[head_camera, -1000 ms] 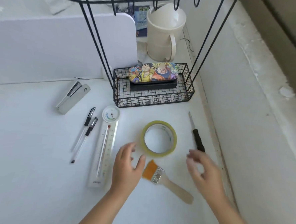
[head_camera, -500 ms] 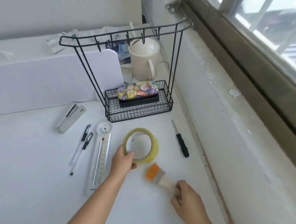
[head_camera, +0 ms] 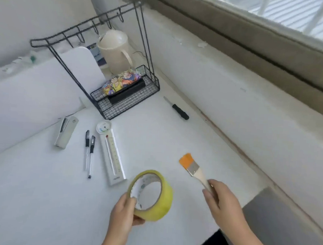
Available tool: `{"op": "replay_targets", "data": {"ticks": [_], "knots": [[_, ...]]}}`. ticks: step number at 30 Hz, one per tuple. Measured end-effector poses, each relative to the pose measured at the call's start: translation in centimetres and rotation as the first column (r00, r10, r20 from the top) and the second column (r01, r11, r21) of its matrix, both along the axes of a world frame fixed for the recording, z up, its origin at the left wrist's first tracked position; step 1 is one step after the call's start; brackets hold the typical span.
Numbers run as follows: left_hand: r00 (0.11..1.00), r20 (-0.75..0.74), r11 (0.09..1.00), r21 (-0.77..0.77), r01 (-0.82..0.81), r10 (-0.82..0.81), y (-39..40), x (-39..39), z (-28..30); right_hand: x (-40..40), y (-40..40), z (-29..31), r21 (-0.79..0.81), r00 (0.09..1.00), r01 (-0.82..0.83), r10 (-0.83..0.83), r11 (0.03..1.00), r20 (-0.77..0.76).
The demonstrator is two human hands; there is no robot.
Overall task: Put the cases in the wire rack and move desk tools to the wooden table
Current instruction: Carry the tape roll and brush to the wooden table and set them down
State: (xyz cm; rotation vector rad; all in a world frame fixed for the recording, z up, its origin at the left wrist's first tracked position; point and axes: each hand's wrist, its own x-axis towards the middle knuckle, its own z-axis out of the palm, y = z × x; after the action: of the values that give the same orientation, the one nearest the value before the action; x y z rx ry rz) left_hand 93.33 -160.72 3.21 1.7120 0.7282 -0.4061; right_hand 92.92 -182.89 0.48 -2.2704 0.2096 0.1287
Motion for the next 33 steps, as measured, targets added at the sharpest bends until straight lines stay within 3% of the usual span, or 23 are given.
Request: {"op": "replay_targets", "data": {"ticks": [4,9,12,15,18,21,25,27,33], "knots": [[0.933,0.061,0.935,0.033,0.354,-0.355,-3.0,-1.6,-0.5,-11.6,0.1,-0.2,0.028,0.921,0.375,-0.368,0.927,-0.129],[0.674,0.034,0.673,-0.036,0.739,-0.738,-10.4,-8.1,-1.1,-26.1,-0.7,0.9,0.044,0.687,0.724,-0.714,0.689,-0.137],[0.405,0.069,0.403,-0.042,0.914,-0.912,-15.8,-13.5,-0.8,-33.8,-1.0,1.1,0.079,0.439,0.897,-0.896,0.434,-0.070],[0.153,0.117,0.150,-0.040,0.988,-0.981,-20.2,-20.1,-0.4,-41.3,0.0,1.0,0.087,0.139,0.987,-0.990,0.136,-0.034],[-0.055,0.106,-0.062,-0.063,0.996,-0.993,-23.2,-28.1,-0.9,-49.4,1.8,0.5,0.055,-0.130,0.990,-0.991,-0.132,-0.030],[-0.198,0.039,-0.201,-0.075,0.977,-0.979,-25.4,-36.7,-1.6,-57.5,3.6,0.0,0.082,-0.352,0.931,-0.934,-0.356,-0.058],[-0.368,0.067,-0.373,-0.098,0.923,-0.927,-28.7,-47.8,-0.6,-66.2,4.2,0.2,0.084,-0.511,0.850,-0.853,-0.520,-0.104],[-0.431,0.126,-0.443,-0.096,0.891,-0.894,-30.3,-52.7,0.8,-69.6,4.2,0.3,0.096,-0.564,0.821,-0.826,-0.562,-0.010],[-0.509,0.198,-0.535,-0.111,0.838,-0.838,-34.7,-61.8,2.5,-76.3,3.0,0.0,0.132,-0.743,0.670,-0.657,-0.731,0.130]]}}
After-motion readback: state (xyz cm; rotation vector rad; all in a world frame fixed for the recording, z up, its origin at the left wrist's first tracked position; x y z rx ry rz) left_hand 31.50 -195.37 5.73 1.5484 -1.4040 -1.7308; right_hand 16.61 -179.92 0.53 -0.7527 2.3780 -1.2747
